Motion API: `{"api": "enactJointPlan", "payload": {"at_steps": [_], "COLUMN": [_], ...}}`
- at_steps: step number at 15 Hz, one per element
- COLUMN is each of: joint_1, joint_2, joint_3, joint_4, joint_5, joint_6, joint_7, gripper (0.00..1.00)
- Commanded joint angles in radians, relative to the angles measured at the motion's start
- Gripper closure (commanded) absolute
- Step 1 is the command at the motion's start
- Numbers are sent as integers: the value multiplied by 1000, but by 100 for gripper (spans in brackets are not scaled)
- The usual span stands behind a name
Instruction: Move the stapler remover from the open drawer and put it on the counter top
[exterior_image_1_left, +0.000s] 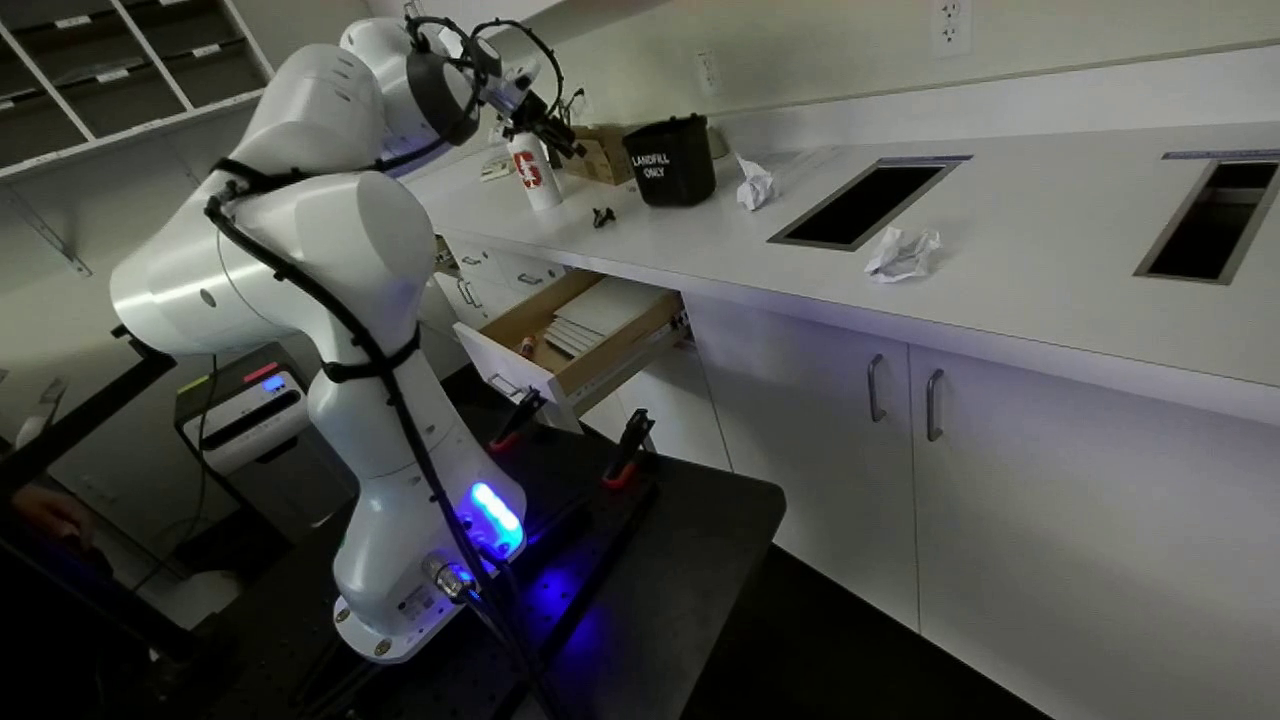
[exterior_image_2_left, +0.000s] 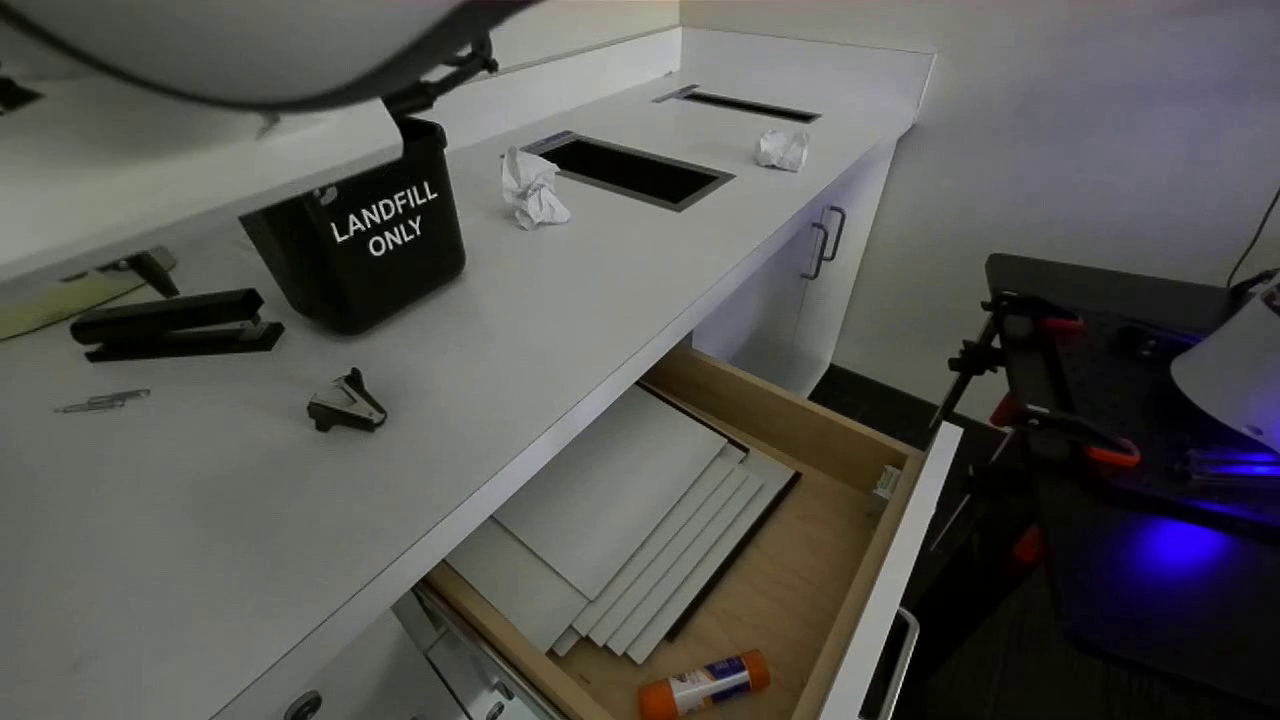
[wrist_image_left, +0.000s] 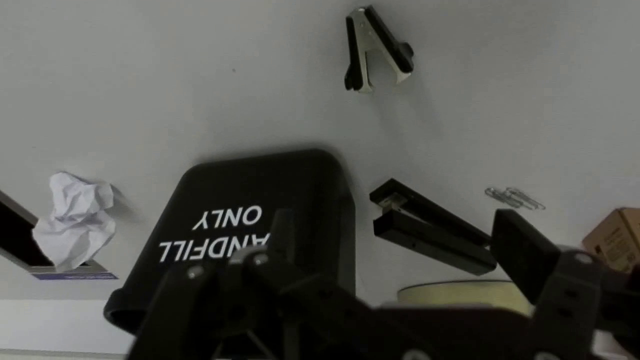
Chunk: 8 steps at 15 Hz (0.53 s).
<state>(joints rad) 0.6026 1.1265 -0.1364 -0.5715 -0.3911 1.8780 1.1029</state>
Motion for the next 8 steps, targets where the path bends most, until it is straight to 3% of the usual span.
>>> {"api": "enactJointPlan", "payload": {"at_steps": [1, 3, 8], "joint_1": [-35, -29, -43], "joint_2": [-72, -24, -32], "joint_3": [34, 19, 37], "joint_4": [-56, -1, -5], "joint_5": [38, 22, 27], "joint_6": [-17, 0, 0], "joint_7": [-47, -29, -45], "gripper": [0, 0, 0]}}
